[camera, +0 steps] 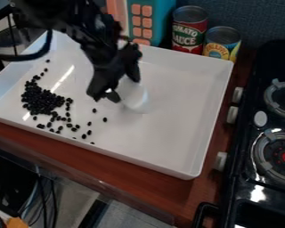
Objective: Sweep into pile
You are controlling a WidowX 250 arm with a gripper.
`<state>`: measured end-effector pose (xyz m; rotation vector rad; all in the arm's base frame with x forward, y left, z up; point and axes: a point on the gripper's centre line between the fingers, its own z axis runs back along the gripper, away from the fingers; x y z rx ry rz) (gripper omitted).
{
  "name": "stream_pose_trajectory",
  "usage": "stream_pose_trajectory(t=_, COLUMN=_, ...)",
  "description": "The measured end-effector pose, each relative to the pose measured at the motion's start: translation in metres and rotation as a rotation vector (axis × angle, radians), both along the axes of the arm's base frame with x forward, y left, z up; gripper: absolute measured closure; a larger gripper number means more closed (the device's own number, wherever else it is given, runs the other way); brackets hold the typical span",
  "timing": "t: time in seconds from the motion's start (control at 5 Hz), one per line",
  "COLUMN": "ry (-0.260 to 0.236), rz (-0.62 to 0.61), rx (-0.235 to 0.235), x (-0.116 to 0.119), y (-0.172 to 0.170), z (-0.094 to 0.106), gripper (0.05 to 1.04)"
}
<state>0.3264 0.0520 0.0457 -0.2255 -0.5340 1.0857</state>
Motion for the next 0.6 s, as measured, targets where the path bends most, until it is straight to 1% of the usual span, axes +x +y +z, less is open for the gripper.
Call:
stream_pose_trajectory(t=0.2, ry=0.095, rz=-0.262, rx=0.065, x=-0.010, y=-0.013, z=-0.006, gripper=0.376)
stream_pose_trajectory(t=0.4, ry=0.179, rz=-0.514, rx=0.043, x=-0.016, y=-0.015, z=0.002, gripper=0.376)
stream_pose_trajectory(t=0.6, ry=0.245, rz=-0.705, rx=-0.012, x=-0.021, y=-0.010, z=0.018, gripper=0.376)
